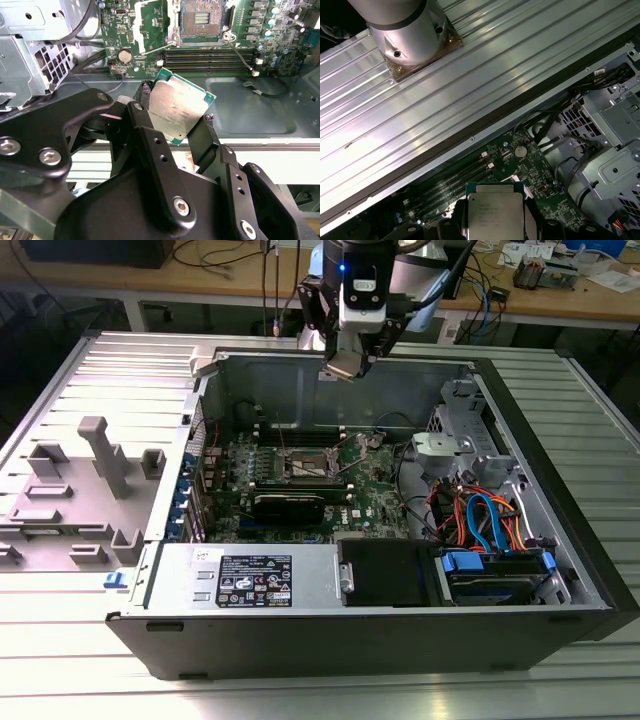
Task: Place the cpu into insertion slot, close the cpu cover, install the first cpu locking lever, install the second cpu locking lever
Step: 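Place the cpu into insertion slot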
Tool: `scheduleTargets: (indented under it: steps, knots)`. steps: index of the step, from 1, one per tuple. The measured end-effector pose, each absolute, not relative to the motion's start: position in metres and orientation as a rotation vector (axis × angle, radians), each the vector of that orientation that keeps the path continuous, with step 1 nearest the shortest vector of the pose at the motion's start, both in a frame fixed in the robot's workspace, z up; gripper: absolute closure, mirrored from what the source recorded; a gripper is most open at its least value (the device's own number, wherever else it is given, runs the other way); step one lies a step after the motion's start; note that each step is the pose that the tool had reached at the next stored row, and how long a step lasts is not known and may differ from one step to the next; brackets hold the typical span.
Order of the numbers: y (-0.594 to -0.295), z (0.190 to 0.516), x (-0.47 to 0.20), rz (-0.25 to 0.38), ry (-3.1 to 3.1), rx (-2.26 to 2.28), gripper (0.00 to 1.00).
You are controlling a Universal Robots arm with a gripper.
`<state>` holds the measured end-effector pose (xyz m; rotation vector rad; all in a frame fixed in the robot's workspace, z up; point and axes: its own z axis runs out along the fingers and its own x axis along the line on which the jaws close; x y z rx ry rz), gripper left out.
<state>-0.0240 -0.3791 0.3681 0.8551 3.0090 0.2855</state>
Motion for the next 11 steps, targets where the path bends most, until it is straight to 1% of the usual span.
scheduleTargets:
  steps: [11]
  knots:
    - [-0.3791, 0.3659, -0.024, 0.284, 2.947, 1.02, 0.45]
